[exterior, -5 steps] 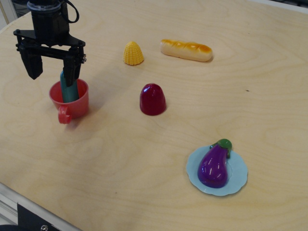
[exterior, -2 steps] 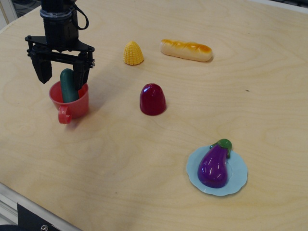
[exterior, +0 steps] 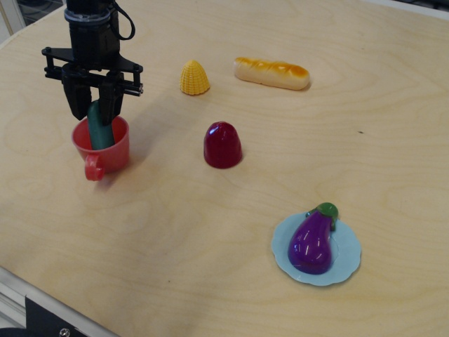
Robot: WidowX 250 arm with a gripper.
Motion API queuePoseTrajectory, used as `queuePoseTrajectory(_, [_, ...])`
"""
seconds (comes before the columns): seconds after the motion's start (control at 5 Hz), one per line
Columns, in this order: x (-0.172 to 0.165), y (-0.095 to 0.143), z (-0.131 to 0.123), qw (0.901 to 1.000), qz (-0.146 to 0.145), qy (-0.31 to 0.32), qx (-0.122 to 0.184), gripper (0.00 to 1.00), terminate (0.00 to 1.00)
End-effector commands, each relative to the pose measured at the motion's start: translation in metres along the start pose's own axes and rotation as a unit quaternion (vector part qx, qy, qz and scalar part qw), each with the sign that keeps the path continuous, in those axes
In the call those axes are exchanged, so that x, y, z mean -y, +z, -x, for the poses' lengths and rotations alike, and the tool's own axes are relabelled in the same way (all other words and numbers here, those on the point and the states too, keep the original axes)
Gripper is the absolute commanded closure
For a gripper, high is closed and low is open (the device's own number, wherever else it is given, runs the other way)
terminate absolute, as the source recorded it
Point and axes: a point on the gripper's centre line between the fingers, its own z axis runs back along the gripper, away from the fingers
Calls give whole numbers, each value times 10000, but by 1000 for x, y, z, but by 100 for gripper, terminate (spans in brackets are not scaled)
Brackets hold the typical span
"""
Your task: Take cucumber out of cup
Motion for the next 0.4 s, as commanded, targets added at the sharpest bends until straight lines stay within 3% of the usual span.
queuePoseTrajectory(0.0, [7, 31, 14, 9994, -54, 14, 336, 100, 0])
queuePoseTrajectory(0.2, [8, 45, 18, 9989, -37, 2, 459, 100, 0])
